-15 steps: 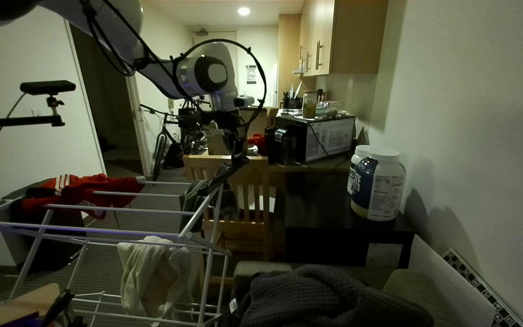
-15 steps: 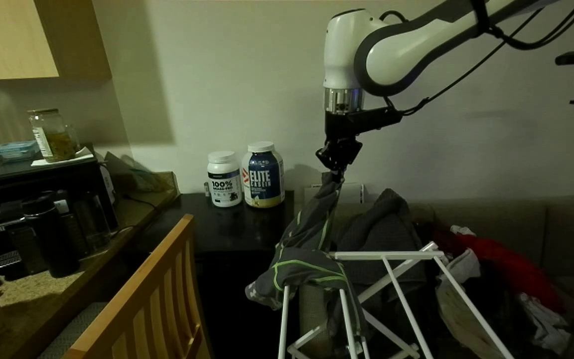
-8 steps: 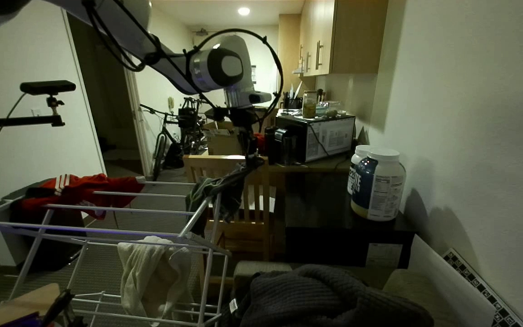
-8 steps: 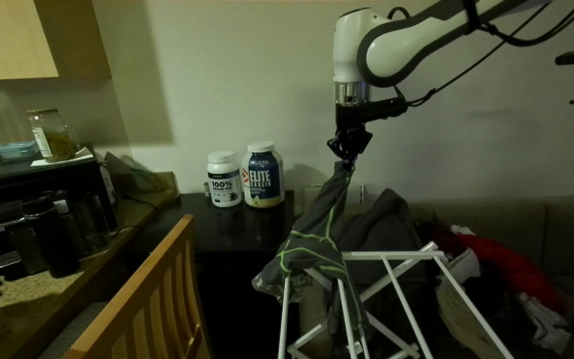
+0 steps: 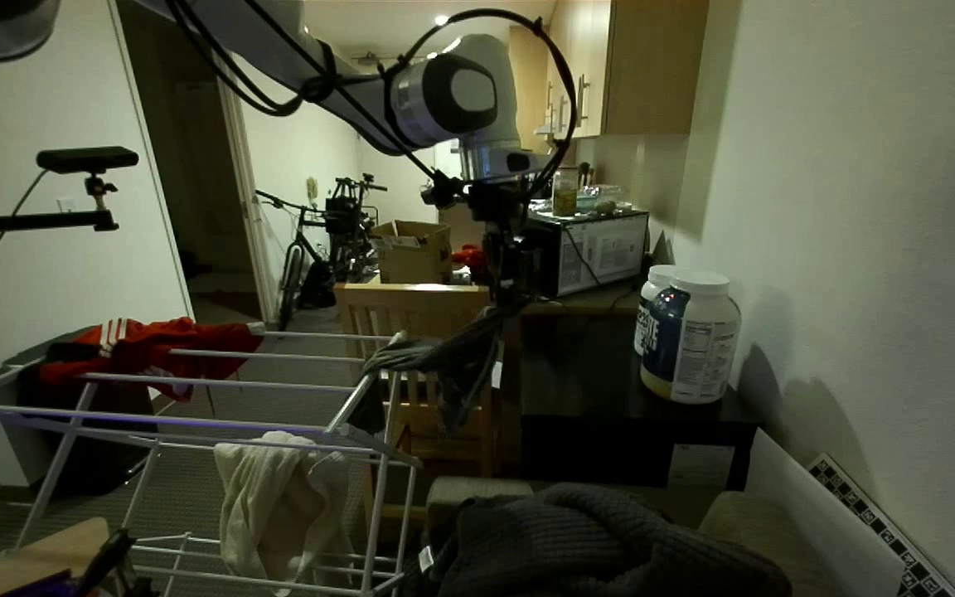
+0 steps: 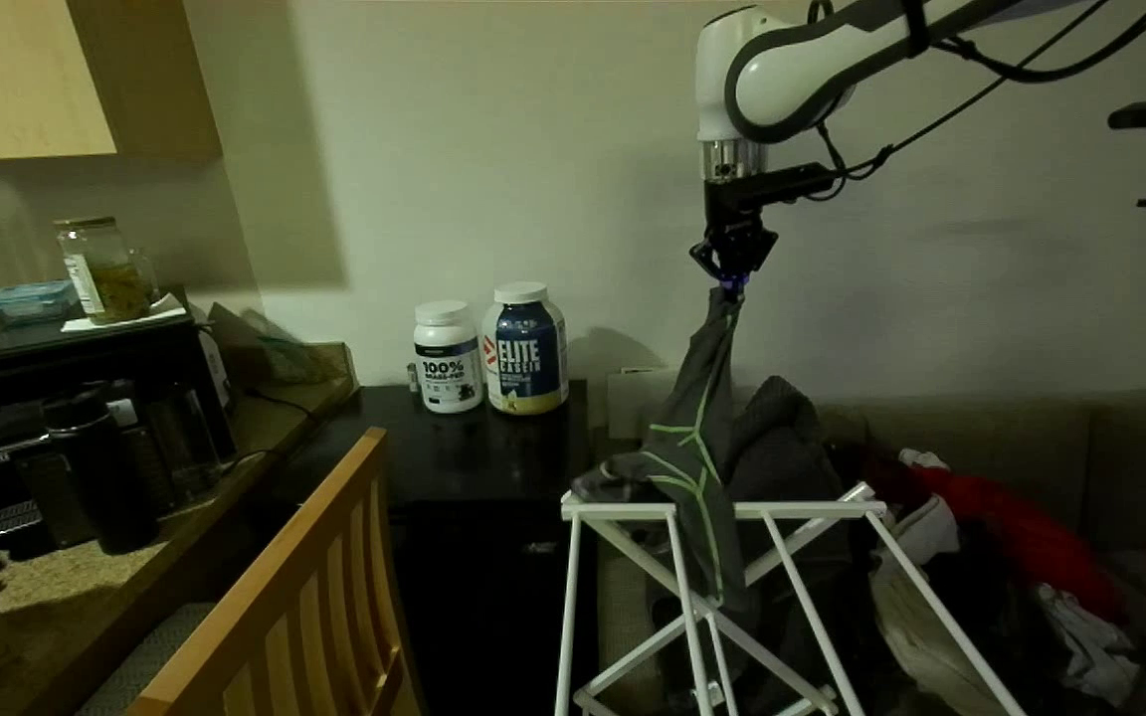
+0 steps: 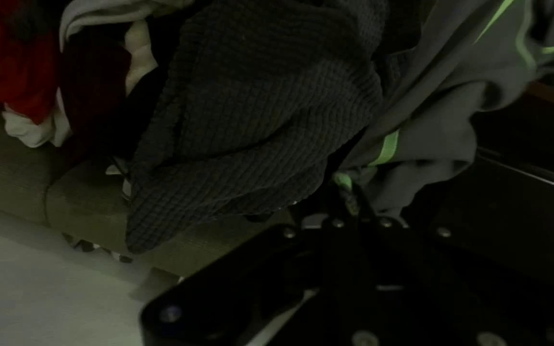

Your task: Put the cloth on the couch

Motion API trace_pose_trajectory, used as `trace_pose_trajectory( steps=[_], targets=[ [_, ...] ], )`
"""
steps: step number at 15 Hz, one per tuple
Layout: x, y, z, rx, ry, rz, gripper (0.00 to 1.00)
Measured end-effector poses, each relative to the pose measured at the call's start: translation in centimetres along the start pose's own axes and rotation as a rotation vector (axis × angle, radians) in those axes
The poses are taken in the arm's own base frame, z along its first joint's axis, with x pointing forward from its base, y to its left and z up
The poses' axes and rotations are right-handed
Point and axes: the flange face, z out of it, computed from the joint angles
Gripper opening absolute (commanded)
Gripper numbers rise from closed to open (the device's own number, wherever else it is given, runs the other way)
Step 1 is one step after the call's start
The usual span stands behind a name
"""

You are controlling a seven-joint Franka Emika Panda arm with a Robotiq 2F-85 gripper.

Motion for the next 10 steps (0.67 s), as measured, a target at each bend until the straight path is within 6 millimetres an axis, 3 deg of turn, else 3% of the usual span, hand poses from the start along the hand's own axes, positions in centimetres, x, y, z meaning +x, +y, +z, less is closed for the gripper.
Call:
trace_pose_trajectory(
  steps=[5,10],
  targets=[
    [4.0,5.1,-0.2,-0.025,-0.003,0.102,0.01],
    [7.5,8.6,-0.4,-0.034,0.011,0.18,0.01]
  ],
)
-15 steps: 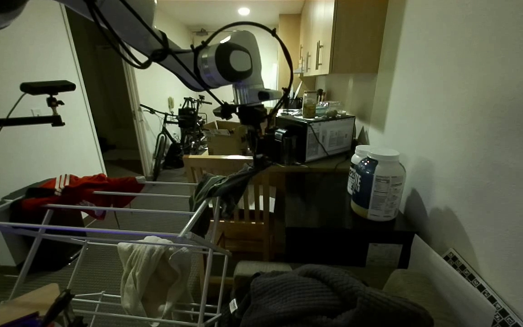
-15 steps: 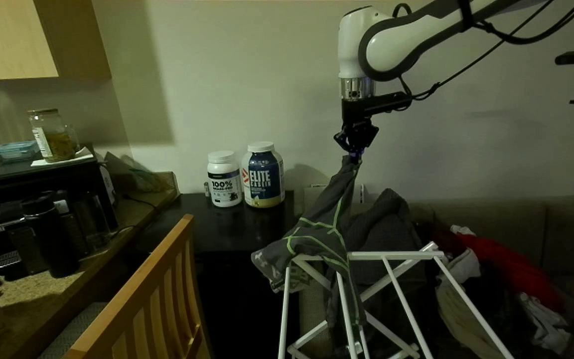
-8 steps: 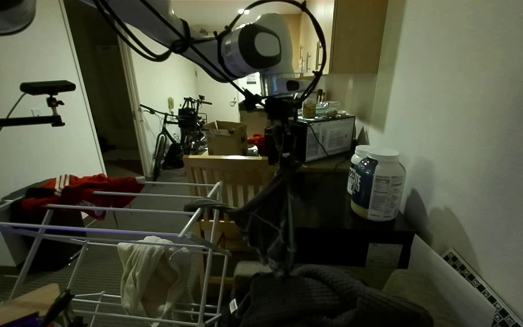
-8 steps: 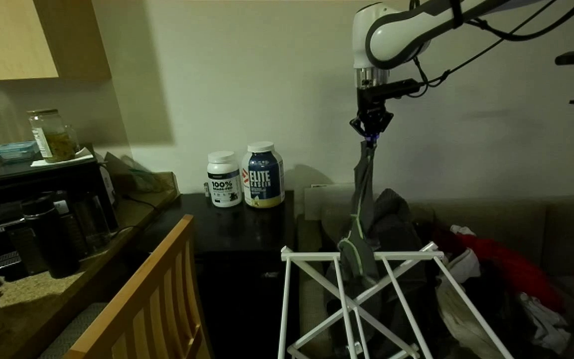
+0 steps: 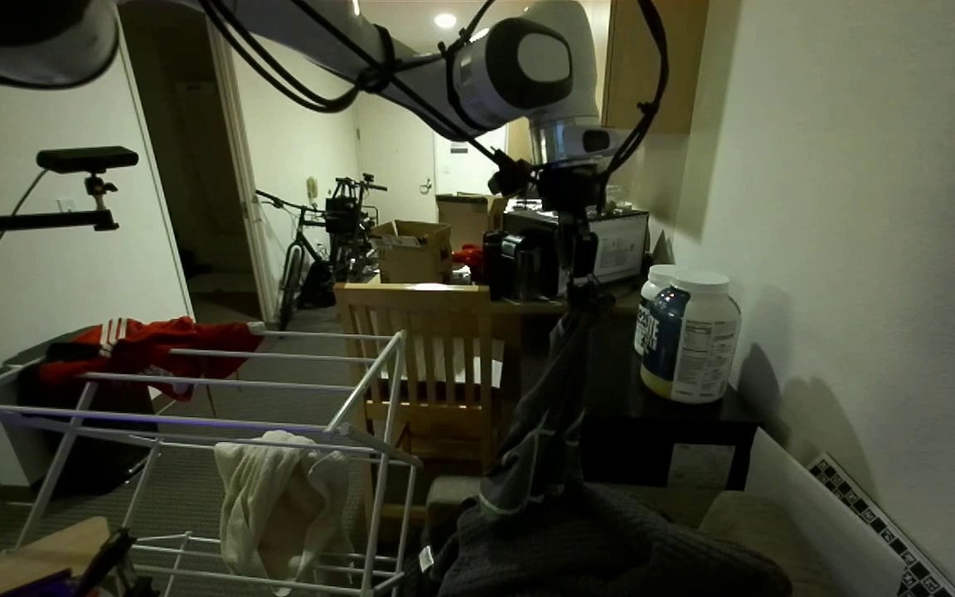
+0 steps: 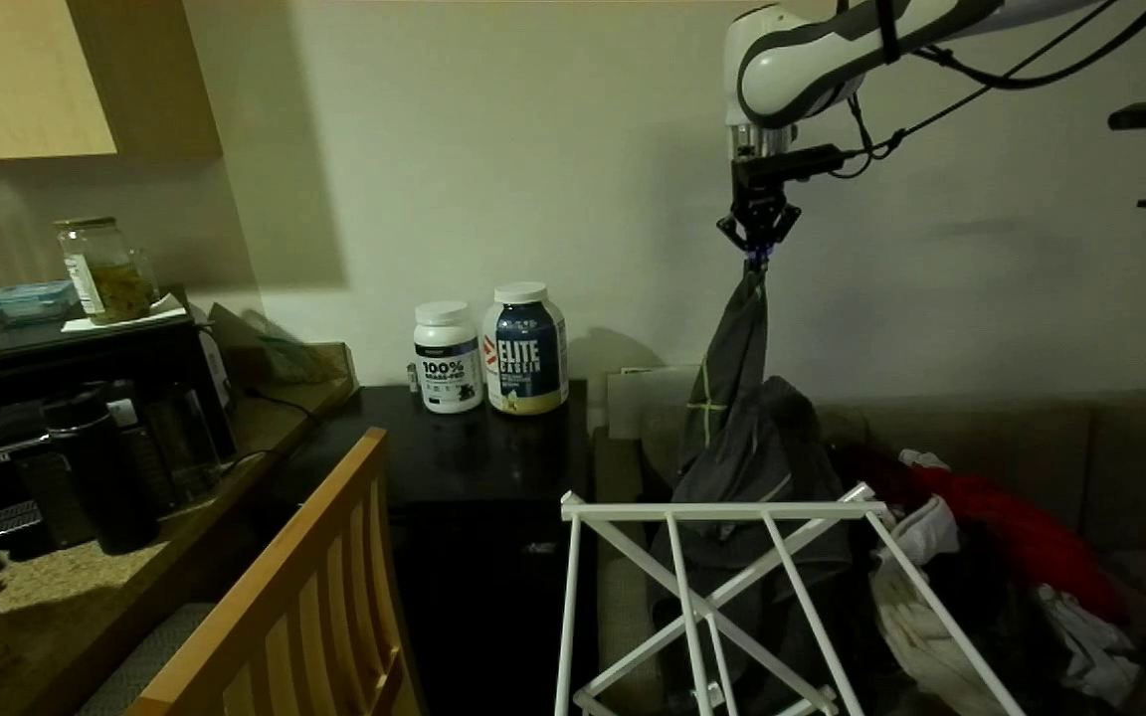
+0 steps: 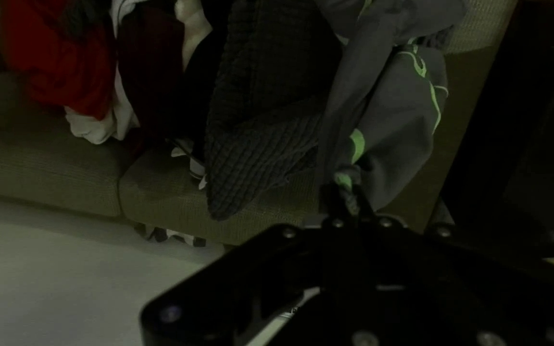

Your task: Put the cloth on the couch

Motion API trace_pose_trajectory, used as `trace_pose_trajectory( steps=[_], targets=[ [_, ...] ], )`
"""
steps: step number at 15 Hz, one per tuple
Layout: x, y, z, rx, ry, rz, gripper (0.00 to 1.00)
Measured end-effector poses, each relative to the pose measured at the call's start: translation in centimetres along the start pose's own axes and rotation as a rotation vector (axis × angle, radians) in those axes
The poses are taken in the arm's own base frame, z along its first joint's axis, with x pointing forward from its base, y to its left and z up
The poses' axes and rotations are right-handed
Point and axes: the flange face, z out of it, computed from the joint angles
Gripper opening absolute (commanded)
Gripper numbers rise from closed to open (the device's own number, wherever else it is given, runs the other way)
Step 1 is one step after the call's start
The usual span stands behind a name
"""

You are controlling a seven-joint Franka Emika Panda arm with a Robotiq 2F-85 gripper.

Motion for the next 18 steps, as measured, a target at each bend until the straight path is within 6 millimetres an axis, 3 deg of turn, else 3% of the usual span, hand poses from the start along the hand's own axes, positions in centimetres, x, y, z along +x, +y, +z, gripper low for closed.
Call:
trace_pose_trajectory(
  steps=[5,13,18],
  targets=[
    [2.1,2.1,-0.1,0.003,-0.038,0.041,0.01],
    [3.5,5.9,-0.9,0.007,-0.099,-0.162,0.01],
    [6.0,9.6,-2.0,-0.017,-0.085,-0.199,0.01]
  ],
)
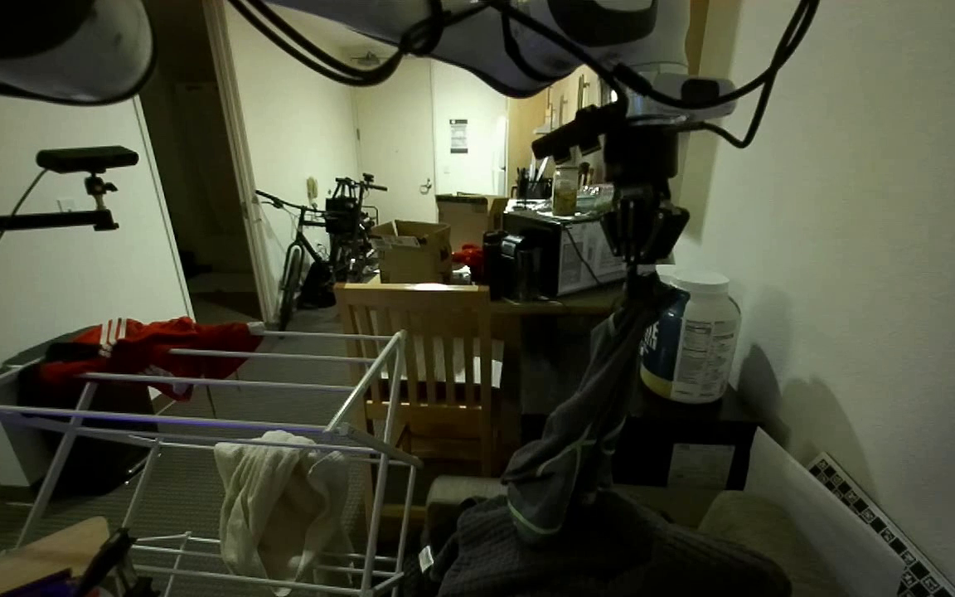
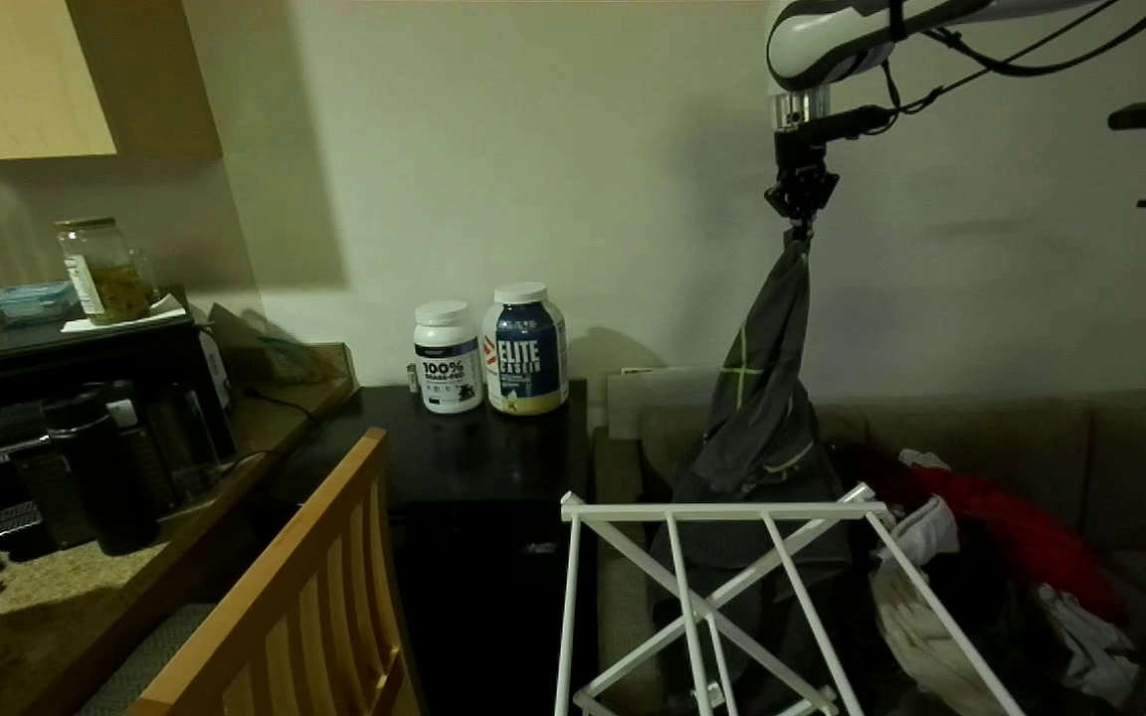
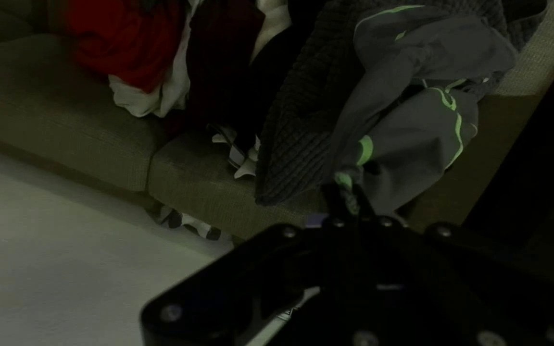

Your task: Put the cloth on the couch

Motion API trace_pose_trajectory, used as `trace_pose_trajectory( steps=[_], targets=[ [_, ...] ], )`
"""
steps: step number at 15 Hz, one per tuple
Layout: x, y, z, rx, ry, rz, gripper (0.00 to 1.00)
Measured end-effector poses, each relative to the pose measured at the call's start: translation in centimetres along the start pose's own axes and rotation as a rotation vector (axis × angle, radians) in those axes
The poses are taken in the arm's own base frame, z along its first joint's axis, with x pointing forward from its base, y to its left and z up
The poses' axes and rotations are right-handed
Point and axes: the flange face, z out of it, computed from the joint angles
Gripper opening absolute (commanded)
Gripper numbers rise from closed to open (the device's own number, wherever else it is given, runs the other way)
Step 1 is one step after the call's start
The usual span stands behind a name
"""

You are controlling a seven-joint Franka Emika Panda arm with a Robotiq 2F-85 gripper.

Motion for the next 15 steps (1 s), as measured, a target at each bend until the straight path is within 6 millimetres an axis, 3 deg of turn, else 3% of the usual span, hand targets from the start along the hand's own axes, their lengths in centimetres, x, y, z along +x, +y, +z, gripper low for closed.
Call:
trace_pose_trajectory(
  steps=[5,6,11,12,13,15],
  targets=[
    [1.4,3.5,-1.3,-0.002,0.019,0.006,0.01],
    [1.6,3.8,-1.5,-0.002,0.025,0.009,0.05],
    [1.7,3.5,-1.4,-0.003,0.024,0.006,0.05],
    [1.7,3.5,-1.4,-0.003,0.024,0.006,0.3],
    [1.7,3.5,-1.3,-0.003,0.024,0.006,0.31],
    [1.7,3.4,-1.3,-0.002,0.024,0.003,0.42]
  ],
)
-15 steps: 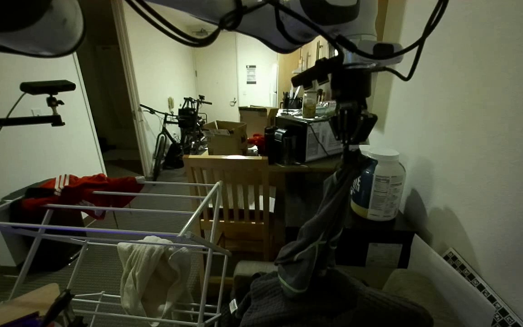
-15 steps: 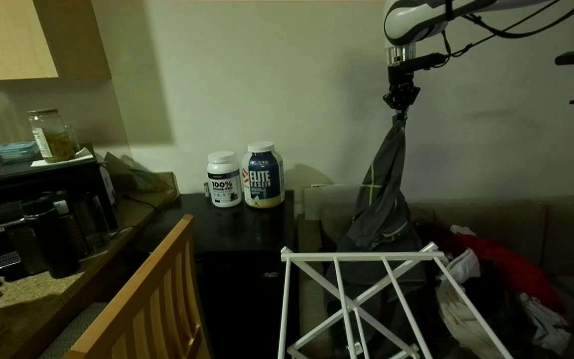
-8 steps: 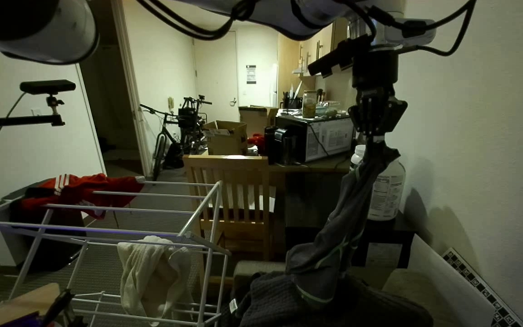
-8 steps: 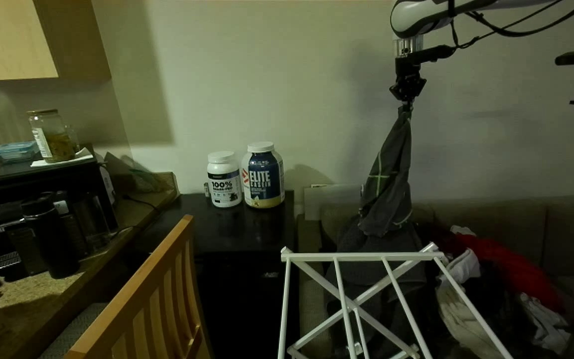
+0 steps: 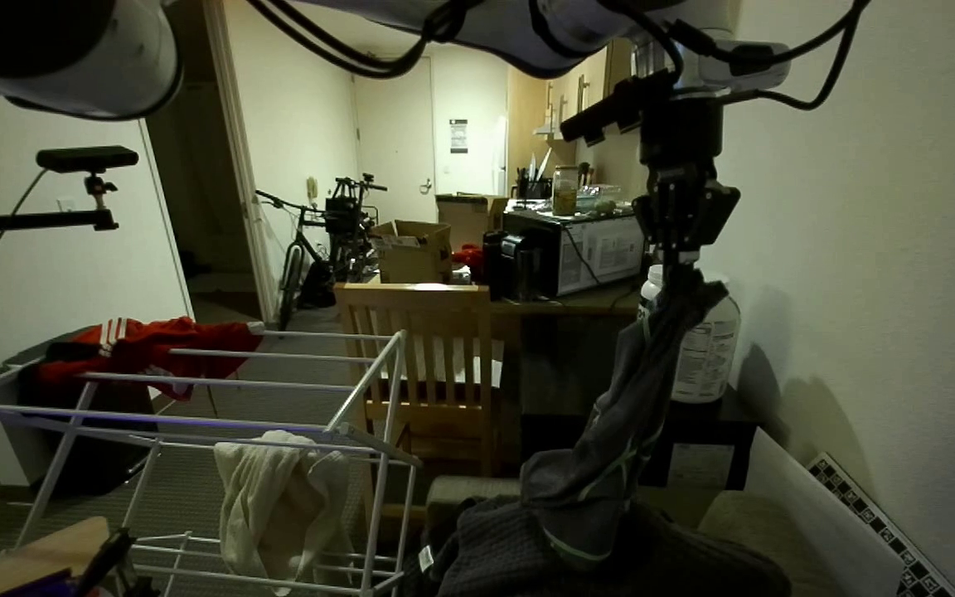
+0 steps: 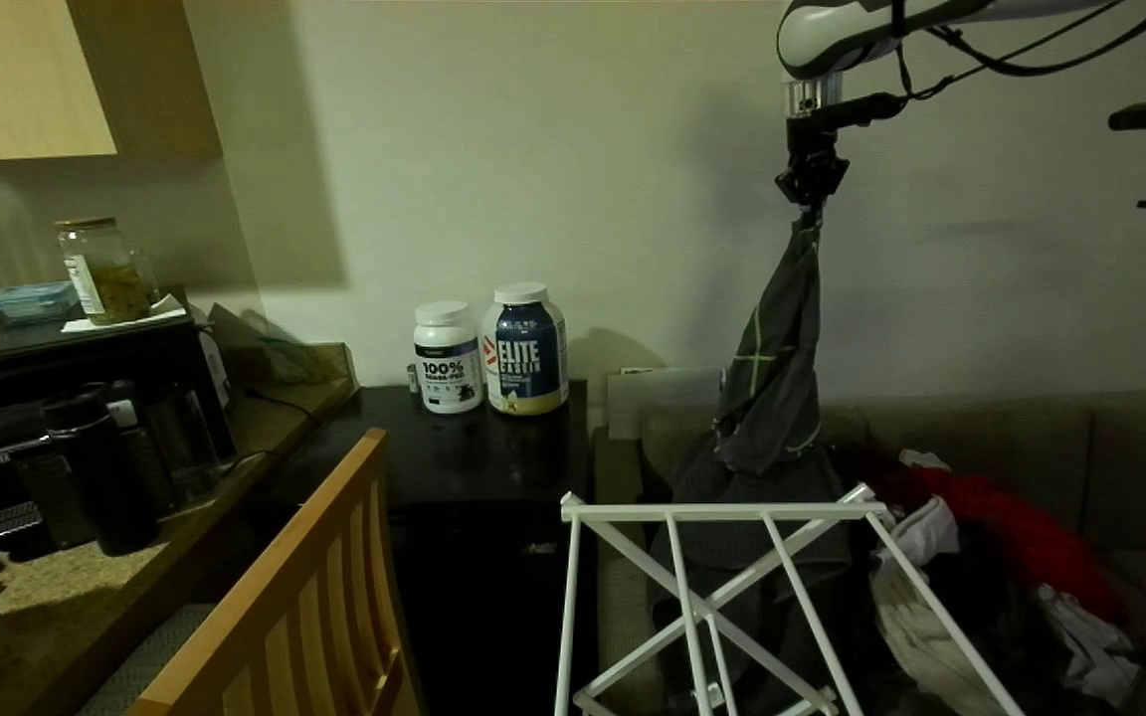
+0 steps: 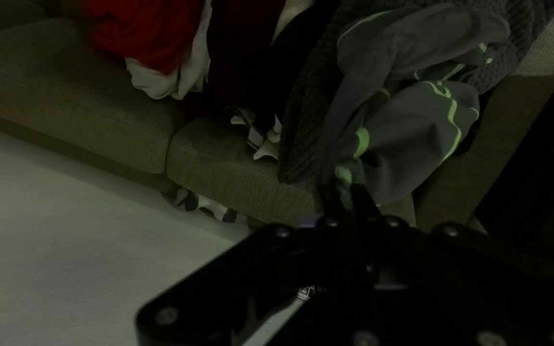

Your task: Put the cloth on the couch

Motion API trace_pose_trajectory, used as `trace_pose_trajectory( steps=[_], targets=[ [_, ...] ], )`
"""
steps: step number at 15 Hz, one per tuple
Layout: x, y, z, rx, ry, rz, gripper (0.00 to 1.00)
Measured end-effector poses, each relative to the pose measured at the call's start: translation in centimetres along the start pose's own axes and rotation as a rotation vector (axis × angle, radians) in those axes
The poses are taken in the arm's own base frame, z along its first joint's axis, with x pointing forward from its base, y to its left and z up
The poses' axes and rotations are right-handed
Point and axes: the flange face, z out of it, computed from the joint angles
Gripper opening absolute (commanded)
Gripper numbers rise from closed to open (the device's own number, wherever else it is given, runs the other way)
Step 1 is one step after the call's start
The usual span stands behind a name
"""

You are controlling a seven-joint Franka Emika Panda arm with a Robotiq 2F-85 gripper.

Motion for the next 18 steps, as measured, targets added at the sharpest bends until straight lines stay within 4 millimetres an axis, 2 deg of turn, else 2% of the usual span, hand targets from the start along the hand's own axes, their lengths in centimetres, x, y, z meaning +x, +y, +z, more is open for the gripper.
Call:
trace_pose_trajectory(
  steps=[2,4,6,9,13,15,18],
  targets=[
    [-0.2,-1.1,-0.1,0.006,0.001,-0.018,0.55],
    [-0.7,-3.6,-0.2,0.013,-0.002,-0.06,0.68],
    [-2.1,-7.8,0.0,0.02,-0.016,-0.129,0.81],
    [-5.7,-14.8,0.0,0.029,-0.044,-0.254,0.98],
    [-12.4,-22.3,-0.7,0.031,-0.078,-0.433,1.0],
    [-16.1,-24.8,-1.3,0.03,-0.091,-0.519,1.0],
    [-21.7,-27.2,-1.8,0.021,-0.113,-0.645,1.0]
  ],
)
